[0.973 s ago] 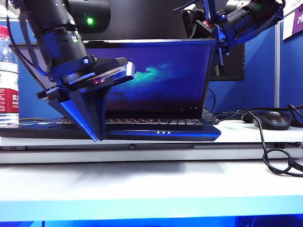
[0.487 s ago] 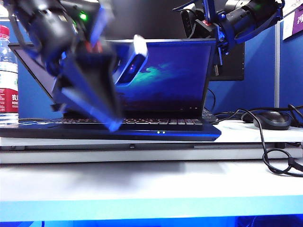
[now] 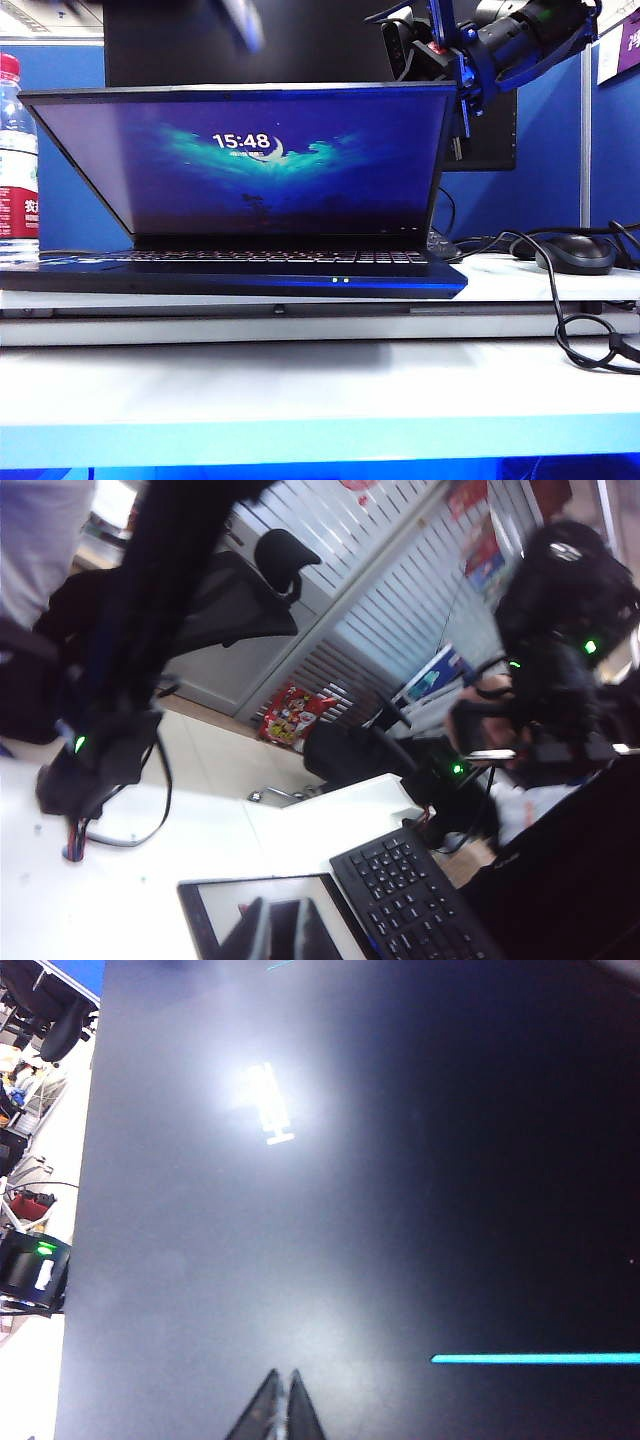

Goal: Close the lid of the black laptop.

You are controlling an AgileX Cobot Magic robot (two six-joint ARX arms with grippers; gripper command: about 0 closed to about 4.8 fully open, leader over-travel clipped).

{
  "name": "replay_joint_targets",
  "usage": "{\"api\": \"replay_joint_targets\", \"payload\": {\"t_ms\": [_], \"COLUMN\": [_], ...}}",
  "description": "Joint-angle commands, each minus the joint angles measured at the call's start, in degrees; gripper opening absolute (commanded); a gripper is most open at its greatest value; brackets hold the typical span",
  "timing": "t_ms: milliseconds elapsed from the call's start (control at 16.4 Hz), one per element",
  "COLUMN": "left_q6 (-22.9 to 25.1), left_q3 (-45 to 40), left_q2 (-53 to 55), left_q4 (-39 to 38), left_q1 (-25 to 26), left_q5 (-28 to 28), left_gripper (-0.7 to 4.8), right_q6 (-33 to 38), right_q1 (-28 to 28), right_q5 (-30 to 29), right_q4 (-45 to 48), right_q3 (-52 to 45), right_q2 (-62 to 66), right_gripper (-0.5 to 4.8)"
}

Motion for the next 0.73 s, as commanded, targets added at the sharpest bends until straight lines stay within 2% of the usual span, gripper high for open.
{"api": "replay_joint_targets", "payload": {"t_ms": [61,122,243,304,365,426,487,547,608,669,730], "left_q6": [-2.49,-4.39,-11.15,-18.18,-21.2,-23.17,-25.94,-26.53,-25.79,-24.5,-24.15], "left_q3": [4.22,6.86,12.22,14.49,14.93,14.91,14.91,14.88,14.64,14.67,14.64], "left_q2": [-3.82,-5.16,-7.1,-8.48,-9.44,-10.03,-10.73,-10.8,-9.97,-8.59,-7.04], "left_q4": [0.83,0.85,1.68,6.23,10.67,14.05,18.25,19.45,19.89,19.26,18.03], "left_q1": [2.71,3.67,5.62,5.42,5.29,5.33,5.42,5.4,5.38,5.42,6.49], "left_q5": [0.17,-4.11,-31.69,-55.56,-66.25,-71.1,-82.53,-99.71,-108.45,-110.81,-110.55], "left_gripper": [0.52,0.46,0.2,0.2,0.21,0.21,0.2,0.2,0.2,0.2,0.21], "right_q6": [-0.22,-0.2,-0.2,-0.22,-0.22,-0.2,-0.22,-0.2,-0.2,-0.22,-0.2], "right_q1": [0.17,0.17,0.17,0.17,0.17,0.17,0.17,0.17,0.17,0.17,0.17], "right_q5": [-0.09,-0.11,-0.11,-0.09,-0.09,-0.09,-0.09,-0.11,-0.09,-0.09,-0.09], "right_q4": [-0.87,-0.98,-1.16,-1.07,-0.85,-0.92,-0.98,-0.94,-0.96,-0.94,-0.92], "right_q3": [-0.04,-0.04,-0.04,-0.04,-0.04,-0.04,-0.04,-0.04,-0.04,-0.04,-0.04], "right_q2": [-0.26,-0.26,-0.26,-0.26,-0.26,-0.26,-0.26,-0.26,-0.26,-0.26,-0.26], "right_gripper": [-0.08,-0.08,-0.08,-0.08,-0.08,-0.08,-0.08,-0.08,-0.08,-0.08,-0.08]}}
